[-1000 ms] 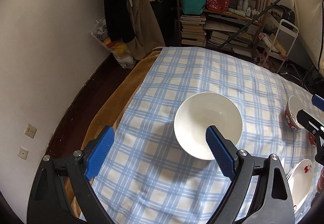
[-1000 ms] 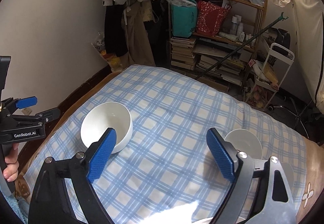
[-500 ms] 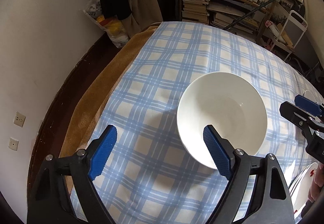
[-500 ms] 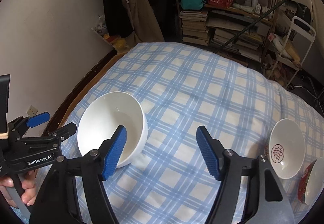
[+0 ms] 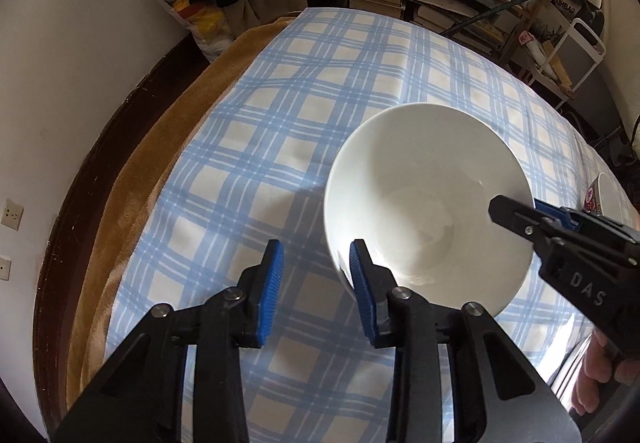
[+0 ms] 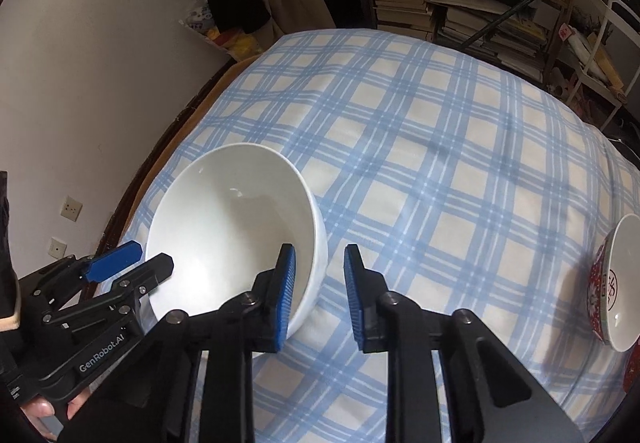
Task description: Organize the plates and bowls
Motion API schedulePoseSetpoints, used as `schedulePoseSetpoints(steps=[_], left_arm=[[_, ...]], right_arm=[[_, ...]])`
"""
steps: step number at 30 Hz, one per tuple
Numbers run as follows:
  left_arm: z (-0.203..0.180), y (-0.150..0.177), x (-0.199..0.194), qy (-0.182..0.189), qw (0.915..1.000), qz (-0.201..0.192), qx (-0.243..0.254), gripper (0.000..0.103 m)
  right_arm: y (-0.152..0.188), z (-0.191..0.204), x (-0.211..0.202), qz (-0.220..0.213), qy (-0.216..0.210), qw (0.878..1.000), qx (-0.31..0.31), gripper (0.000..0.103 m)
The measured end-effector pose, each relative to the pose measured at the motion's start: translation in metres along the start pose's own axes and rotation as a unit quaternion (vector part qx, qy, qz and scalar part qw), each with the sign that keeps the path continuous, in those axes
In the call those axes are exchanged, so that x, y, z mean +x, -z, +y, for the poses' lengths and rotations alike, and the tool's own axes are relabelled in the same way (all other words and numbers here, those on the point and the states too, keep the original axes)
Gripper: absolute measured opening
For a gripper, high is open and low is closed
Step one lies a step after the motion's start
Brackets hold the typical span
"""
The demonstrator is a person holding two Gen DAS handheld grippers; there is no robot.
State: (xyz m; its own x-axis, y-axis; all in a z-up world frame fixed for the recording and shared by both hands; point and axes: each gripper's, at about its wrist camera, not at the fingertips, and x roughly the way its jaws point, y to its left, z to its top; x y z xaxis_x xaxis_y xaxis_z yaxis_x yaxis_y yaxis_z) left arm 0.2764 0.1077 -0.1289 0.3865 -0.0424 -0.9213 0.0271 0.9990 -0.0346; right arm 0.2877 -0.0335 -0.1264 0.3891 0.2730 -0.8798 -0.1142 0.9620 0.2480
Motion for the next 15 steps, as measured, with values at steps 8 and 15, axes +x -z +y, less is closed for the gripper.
schedulePoseSetpoints(steps=[8,15], left_arm=[[-0.011,0.01,0.007,0.002,1.0,-0.003,-0.007,0.013],[-0.016,0.013,-0.001,-0.003,0.9997,-0.023,0.001,0.012]], right_arm=[[0.007,0.005,0.008,0.003,0.024,1.0,-0.006,0.014],[0.014,0.006,0.0,-0.01,0.04,0.999,-0.003,0.013]])
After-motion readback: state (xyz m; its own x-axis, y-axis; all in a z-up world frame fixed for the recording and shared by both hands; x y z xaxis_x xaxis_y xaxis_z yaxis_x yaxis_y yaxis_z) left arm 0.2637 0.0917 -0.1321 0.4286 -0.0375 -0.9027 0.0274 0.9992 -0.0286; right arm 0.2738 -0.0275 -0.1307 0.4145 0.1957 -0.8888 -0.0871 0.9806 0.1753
